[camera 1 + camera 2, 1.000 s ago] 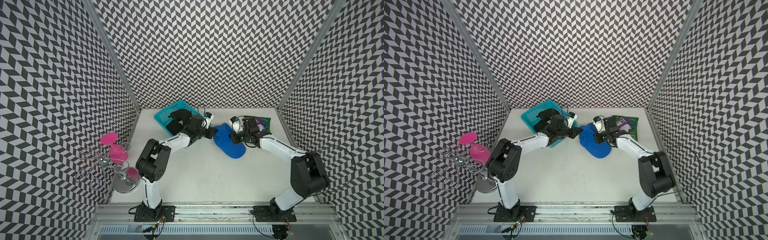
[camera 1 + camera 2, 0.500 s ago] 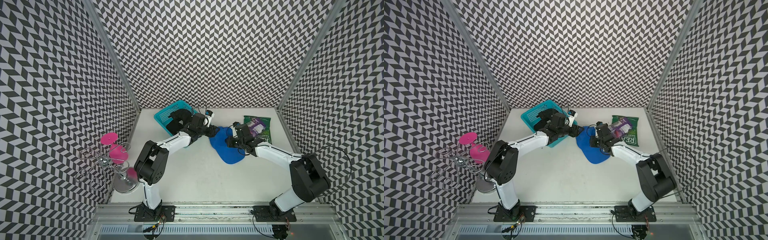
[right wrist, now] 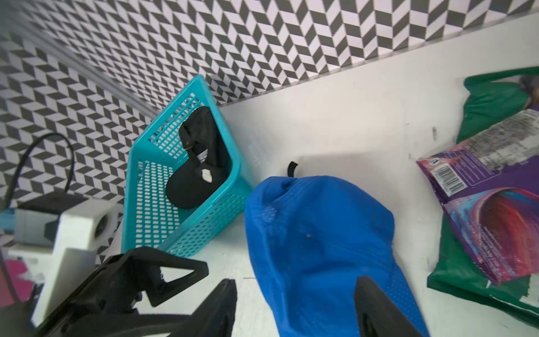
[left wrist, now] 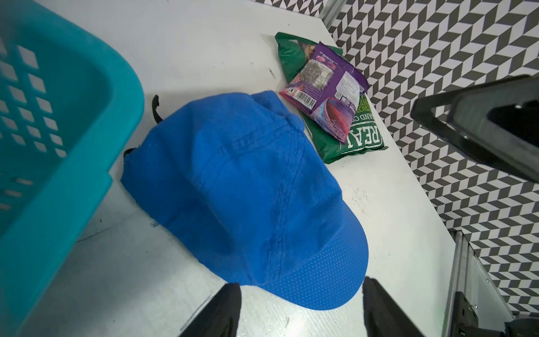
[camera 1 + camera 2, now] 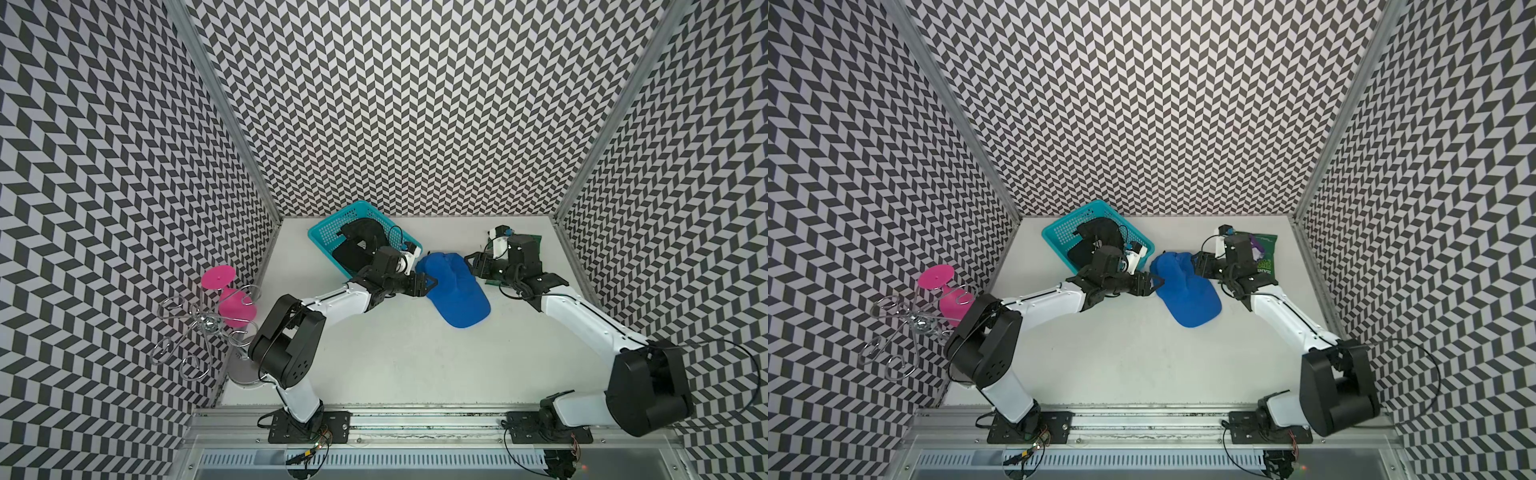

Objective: Turn the baseball cap inside out
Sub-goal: Smooth out the baseball cap at the center of the board.

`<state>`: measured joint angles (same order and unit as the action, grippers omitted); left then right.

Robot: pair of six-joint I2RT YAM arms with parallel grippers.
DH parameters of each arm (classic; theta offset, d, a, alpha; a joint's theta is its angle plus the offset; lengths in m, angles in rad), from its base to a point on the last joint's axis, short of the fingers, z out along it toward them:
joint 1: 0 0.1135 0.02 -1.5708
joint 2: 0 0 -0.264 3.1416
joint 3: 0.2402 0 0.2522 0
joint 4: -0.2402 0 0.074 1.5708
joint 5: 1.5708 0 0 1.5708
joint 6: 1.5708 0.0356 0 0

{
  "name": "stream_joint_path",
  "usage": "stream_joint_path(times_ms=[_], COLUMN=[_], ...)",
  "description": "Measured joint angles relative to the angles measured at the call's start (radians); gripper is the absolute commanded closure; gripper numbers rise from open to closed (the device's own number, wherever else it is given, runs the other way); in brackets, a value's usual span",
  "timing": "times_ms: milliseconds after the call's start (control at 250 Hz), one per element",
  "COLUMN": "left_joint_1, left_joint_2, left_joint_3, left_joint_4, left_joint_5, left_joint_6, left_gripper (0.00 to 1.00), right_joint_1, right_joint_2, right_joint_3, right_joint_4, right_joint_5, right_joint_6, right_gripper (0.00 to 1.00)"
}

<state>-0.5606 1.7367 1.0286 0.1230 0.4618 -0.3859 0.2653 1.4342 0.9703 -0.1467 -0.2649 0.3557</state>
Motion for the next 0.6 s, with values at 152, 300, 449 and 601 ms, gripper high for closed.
stream_joint_path(times_ms=[152,300,449,601], left_joint_1=[0.000,0.000,0.000,0.000], left_joint_2=[0.070,0.159,0.208,0.237], left_joint_3=[0.011,0.062,0.112,0.161], left_joint_4=[0.034,0.033,0.034,0.037], left_joint_5=[-0.006,-0.046,-0.067,-0.084], left_joint_6=[-0.022,-0.029,-0.024,-0.009], left_gripper=[0.47,0.50,0.55,0.70], right_joint_1=[-0.015,-0.014,-0.013,-0.013], right_joint_2=[0.127,0.193,0.240,0.290], right_joint_3=[0.026,0.037,0.068,0.114], right_joint_4=[-0.005,0.010,0.029,0.055], right_joint_5=[-0.120,-0.234,-0.299,-0.321], right_joint_6=[-0.050,-0.070,-0.079,-0.070], right_gripper=[0.42,0.44,0.46,0.45])
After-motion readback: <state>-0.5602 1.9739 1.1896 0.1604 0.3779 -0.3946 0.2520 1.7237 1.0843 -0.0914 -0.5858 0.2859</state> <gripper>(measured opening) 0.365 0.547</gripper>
